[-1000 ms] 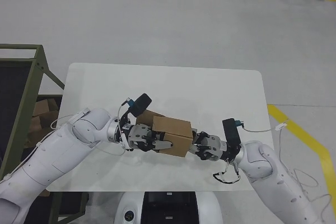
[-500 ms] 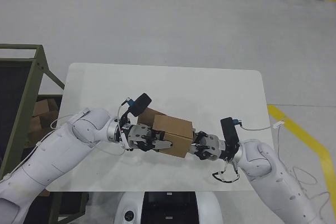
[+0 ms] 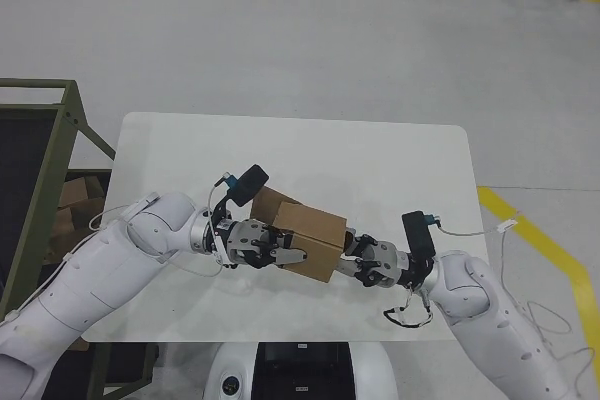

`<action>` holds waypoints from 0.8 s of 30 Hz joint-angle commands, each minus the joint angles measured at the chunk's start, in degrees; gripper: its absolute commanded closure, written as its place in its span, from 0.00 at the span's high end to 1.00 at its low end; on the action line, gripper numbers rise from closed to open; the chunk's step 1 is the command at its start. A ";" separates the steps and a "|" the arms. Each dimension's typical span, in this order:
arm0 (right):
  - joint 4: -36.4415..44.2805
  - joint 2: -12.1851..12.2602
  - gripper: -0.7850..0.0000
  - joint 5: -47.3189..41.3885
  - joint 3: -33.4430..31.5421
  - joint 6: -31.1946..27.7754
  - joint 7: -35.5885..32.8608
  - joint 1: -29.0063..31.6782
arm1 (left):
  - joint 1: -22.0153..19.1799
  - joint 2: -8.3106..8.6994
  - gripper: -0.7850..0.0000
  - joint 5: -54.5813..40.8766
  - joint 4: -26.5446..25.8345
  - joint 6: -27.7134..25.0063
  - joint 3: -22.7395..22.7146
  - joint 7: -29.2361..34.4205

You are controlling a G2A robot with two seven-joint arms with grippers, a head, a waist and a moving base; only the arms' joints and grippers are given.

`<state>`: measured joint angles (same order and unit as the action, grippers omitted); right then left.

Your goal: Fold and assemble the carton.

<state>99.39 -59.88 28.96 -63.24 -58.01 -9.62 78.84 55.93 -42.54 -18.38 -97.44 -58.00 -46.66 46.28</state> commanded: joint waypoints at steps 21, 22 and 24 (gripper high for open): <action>1.23 2.91 1.00 8.99 -10.84 0.60 13.28 12.21 | 0.56 0.58 0.00 2.30 0.31 0.66 -2.16 0.66; 1.23 2.91 1.00 8.99 -10.84 0.60 13.28 12.21 | 0.56 0.58 0.00 2.30 0.31 0.66 -2.16 0.66; 1.23 2.91 1.00 8.99 -10.84 0.60 13.28 12.21 | 0.56 0.58 0.00 2.30 0.31 0.66 -2.16 0.66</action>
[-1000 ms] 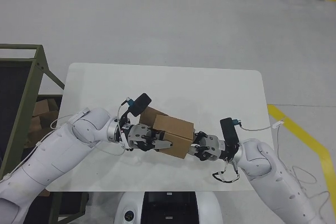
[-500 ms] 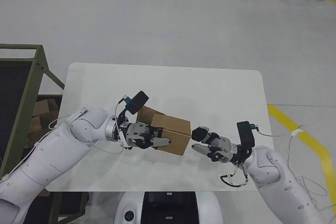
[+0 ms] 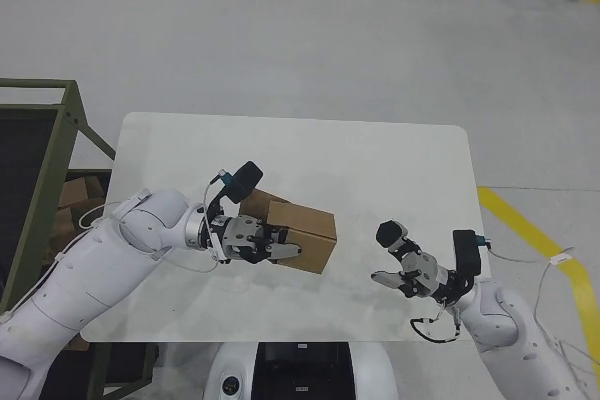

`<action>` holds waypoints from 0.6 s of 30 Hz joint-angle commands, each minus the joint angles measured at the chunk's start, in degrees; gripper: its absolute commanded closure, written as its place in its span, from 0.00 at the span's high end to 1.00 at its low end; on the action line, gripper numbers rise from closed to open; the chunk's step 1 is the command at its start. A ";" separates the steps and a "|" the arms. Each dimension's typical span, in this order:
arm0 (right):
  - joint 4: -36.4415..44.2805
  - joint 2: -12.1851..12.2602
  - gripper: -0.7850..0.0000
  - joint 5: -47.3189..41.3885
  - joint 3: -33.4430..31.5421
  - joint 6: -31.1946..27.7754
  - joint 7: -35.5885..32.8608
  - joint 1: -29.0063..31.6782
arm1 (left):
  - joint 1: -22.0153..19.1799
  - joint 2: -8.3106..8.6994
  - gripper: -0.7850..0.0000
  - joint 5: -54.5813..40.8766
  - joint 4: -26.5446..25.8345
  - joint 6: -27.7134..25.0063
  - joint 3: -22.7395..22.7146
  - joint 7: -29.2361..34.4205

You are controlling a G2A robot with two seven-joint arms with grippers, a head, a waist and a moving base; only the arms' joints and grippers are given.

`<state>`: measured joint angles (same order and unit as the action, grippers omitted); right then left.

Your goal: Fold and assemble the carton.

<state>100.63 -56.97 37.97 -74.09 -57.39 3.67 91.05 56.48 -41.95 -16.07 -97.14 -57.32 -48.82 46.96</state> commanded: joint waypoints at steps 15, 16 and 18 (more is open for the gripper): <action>-0.01 0.00 1.00 -0.01 0.01 -0.02 -0.01 -0.01 | -1.28 -0.90 0.00 16.01 -2.35 8.33 -1.75 -3.44; -0.01 0.00 1.00 -0.01 0.01 -0.02 -0.01 -0.01 | -1.48 -0.87 0.00 17.44 -2.45 8.58 -2.23 -3.32; -0.01 0.00 1.00 -0.01 0.01 -0.02 -0.01 -0.01 | -1.63 -0.78 0.00 20.45 -3.11 8.54 -2.98 -2.81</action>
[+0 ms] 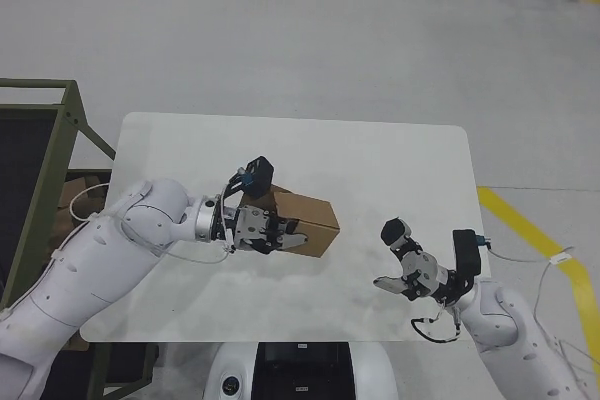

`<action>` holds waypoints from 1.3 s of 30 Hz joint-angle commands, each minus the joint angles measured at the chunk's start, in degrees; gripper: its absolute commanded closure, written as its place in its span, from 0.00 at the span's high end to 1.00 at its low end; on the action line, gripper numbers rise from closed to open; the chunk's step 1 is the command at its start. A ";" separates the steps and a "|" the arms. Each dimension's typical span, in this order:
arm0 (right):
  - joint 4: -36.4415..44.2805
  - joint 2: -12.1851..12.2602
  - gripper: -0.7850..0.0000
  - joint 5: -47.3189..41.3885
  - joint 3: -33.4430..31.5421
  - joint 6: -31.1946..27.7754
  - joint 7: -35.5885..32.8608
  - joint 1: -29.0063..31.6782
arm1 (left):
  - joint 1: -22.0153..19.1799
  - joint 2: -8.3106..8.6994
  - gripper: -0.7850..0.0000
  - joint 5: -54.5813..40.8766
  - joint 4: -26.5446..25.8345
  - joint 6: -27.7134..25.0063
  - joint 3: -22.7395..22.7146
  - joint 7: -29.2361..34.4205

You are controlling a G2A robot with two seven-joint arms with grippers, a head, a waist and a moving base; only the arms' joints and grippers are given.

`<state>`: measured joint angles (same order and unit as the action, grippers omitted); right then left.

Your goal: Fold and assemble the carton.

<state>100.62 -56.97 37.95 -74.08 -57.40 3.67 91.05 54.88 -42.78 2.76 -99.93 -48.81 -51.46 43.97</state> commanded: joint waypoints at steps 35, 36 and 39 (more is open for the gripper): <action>0.00 0.00 1.00 0.00 0.00 0.00 0.00 0.00 | -4.72 4.31 0.00 22.26 -10.31 0.66 9.26 9.16; 0.00 0.00 1.00 0.00 0.00 0.00 0.00 0.00 | -4.85 4.13 0.00 23.61 -10.17 1.63 9.67 9.76; 0.00 0.00 1.00 0.00 0.00 0.00 0.00 0.00 | -5.58 3.51 0.00 27.38 -10.49 5.20 10.99 12.33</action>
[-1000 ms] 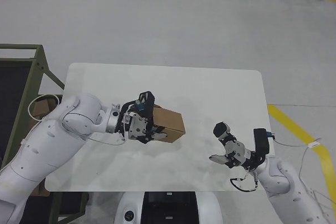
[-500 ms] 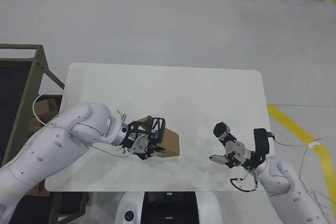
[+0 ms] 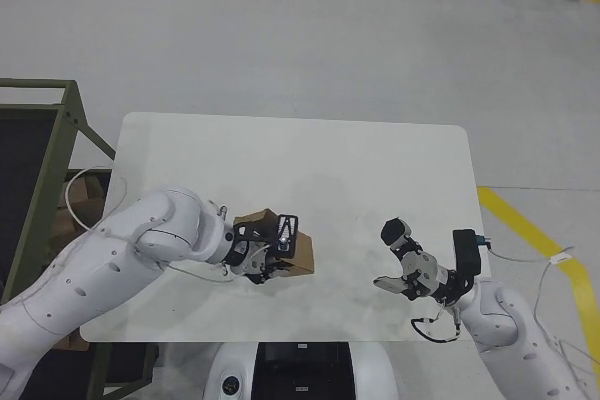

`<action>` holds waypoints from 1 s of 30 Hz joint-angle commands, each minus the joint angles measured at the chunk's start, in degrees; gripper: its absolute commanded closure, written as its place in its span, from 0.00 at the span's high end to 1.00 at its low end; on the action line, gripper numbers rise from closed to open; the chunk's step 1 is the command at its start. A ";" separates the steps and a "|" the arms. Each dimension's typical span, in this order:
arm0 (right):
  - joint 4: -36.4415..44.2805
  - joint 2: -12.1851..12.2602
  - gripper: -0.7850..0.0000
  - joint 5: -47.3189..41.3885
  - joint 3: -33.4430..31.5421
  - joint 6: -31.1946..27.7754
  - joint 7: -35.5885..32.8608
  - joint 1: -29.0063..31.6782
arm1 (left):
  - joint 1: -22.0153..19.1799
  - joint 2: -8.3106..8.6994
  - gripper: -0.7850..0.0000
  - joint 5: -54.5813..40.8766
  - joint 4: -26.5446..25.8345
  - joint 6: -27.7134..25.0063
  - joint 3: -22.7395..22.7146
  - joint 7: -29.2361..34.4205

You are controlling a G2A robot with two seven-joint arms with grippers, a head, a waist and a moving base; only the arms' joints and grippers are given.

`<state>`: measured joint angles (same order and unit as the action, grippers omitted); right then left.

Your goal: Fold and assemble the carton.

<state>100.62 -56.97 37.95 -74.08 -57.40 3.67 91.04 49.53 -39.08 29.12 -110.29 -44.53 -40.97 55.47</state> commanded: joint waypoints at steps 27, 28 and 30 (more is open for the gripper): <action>0.00 0.00 1.00 0.00 0.00 0.00 0.00 0.00 | -18.80 -2.91 0.00 3.17 6.57 2.63 21.26 6.92; 0.00 0.00 1.00 0.00 0.00 0.00 0.00 0.00 | -19.49 -3.05 0.00 3.06 6.68 2.73 22.11 7.02; 0.00 0.00 1.00 0.00 0.00 0.00 0.00 0.00 | -20.78 -3.37 0.00 2.96 6.99 2.72 23.85 7.02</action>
<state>100.62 -56.97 37.95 -74.08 -57.40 3.67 91.04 29.35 -42.31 32.08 -103.45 -41.82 -18.01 62.47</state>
